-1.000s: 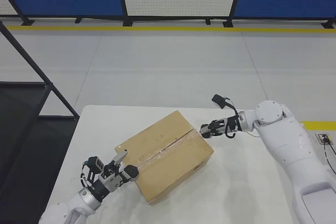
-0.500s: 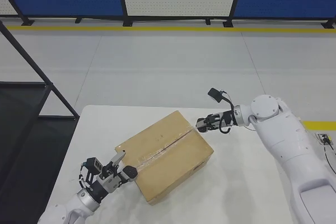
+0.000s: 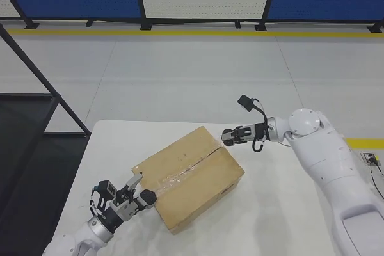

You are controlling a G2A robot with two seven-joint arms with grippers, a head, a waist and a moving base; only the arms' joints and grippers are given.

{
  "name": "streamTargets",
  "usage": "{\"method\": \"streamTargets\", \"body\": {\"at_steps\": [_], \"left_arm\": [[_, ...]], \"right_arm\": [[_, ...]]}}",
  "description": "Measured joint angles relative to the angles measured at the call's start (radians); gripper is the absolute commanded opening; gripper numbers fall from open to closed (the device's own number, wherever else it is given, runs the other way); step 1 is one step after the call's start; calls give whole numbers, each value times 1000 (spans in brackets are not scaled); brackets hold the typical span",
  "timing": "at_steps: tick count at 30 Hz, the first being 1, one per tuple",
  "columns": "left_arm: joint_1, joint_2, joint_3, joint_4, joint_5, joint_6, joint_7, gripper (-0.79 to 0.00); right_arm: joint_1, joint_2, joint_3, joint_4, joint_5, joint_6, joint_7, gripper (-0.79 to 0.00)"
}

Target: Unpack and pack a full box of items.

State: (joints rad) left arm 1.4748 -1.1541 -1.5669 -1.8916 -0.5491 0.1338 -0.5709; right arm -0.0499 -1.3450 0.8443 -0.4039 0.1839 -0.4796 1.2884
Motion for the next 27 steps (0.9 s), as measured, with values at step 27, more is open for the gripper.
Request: {"method": "streamTargets", "body": {"at_steps": [27], "left_arm": [[-10,4,13,3,3,5,3,0]], "right_arm": [[2,-4,-24,42,-93,110,-21,-785]]}}
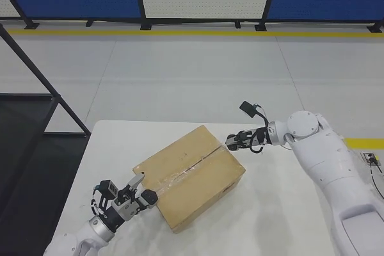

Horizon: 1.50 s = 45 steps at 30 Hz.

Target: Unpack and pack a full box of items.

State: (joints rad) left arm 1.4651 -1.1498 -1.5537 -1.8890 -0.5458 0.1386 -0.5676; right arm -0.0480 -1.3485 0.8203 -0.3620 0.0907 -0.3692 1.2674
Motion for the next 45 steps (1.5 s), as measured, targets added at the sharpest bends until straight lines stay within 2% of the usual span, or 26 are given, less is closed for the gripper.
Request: {"method": "streamTargets", "body": {"at_steps": [8,9,10,12,14,16,21,22,23,24,25,26,27,28,32,38,40,45], "left_arm": [[-2,1,4,2,2,2,2,0],[-2,1,4,2,3,2,1,0],[-2,2,5,1,4,2,0,0],[-3,2,6,1,5,1,0,0],[-3,2,8,1,6,1,-1,0],[-4,3,8,1,6,3,-2,0],[-4,4,9,1,7,4,-4,0],[-4,4,9,1,7,4,-3,0],[-3,4,9,1,7,4,-3,0],[-3,4,9,1,7,4,-3,0],[-3,4,9,0,8,4,-4,0],[-3,5,9,0,8,4,-4,0],[-3,5,9,0,9,3,-5,0],[-3,5,9,0,8,2,-5,0],[-2,5,10,0,6,0,-4,0],[-1,6,13,-2,4,-3,-5,0],[-1,6,13,-1,2,-4,-5,0],[-1,7,14,0,3,-4,-5,0]], "right_arm": [[0,-4,-3,9,-22,16,-33,-785],[0,-4,-3,9,-23,17,-33,-711],[-1,-4,-2,9,-23,17,-32,-573],[-2,-4,-1,10,-22,14,-30,-440],[-4,-4,4,13,-16,9,-28,-68],[-5,-1,9,16,-12,3,-28,-123],[-6,9,27,25,-3,-21,-42,-151],[-5,13,34,26,0,-29,-49,-191],[-5,16,39,25,3,-36,-56,-209],[-4,19,44,23,4,-42,-63,-194],[-3,24,50,17,5,-50,-76,-228],[-3,27,56,8,7,-60,-85,-428],[-5,30,63,-5,16,-74,-90,-542],[-11,33,73,-30,34,-96,-86,-785],[-36,36,86,-152,86,-124,-11,-785],[-68,16,17,-323,41,35,49,-785],[-70,6,-11,-349,13,87,36,-785],[-77,-11,-50,-374,-25,134,-18,-785]]}}
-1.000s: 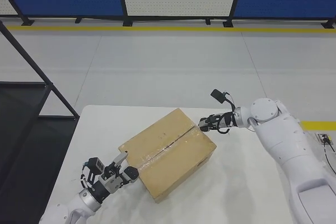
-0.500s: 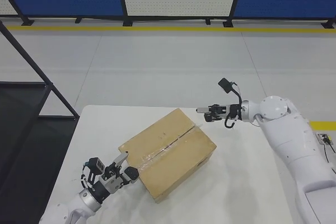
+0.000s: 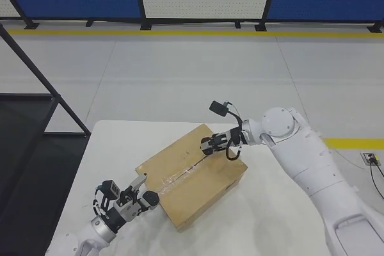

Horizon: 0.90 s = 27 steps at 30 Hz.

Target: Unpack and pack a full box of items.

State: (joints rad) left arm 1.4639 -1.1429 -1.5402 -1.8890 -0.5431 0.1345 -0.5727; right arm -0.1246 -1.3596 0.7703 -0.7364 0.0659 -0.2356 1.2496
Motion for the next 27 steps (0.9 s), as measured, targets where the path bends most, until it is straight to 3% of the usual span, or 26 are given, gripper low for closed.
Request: {"method": "streamTargets", "body": {"at_steps": [5,14,22,27], "left_arm": [[-2,1,1,2,-1,1,-6,0],[-4,3,-3,6,-6,0,-10,0],[-7,4,4,7,-2,2,-15,0],[-5,5,0,9,-6,-2,-12,0]], "right_arm": [[6,-14,-32,27,-72,55,-66,-785],[6,-8,-24,47,-74,24,2,-785],[-15,9,-17,9,-128,102,15,-785],[-27,1,-27,-40,-104,81,50,-785]]}}
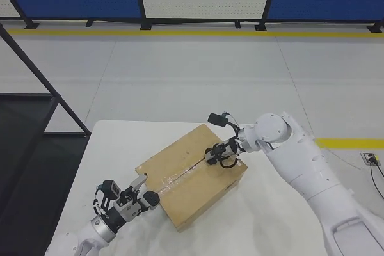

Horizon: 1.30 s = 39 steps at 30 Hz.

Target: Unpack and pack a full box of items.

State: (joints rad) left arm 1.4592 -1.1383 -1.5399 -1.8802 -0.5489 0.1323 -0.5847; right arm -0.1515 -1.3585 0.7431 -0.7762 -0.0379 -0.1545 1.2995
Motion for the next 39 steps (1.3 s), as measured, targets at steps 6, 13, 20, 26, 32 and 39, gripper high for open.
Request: {"method": "streamTargets", "body": {"at_steps": [6,13,20,26,32,39], "left_arm": [[3,1,-1,-1,-2,-4,4,0],[0,1,1,1,-5,-3,3,0],[-6,2,0,8,-13,-3,1,0],[-9,3,0,11,-15,-3,0,0],[-15,3,0,13,-15,0,1,0],[-11,1,-18,20,-52,-38,38,0]], "right_arm": [[8,-24,-45,-43,0,17,33,-785],[26,-49,-71,-66,-4,33,-13,-785],[38,-74,-110,-43,-1,60,26,-785],[45,-95,-131,-14,19,37,53,-785],[47,-123,-159,3,20,42,20,-785],[44,-165,-183,41,93,-3,46,-785]]}}
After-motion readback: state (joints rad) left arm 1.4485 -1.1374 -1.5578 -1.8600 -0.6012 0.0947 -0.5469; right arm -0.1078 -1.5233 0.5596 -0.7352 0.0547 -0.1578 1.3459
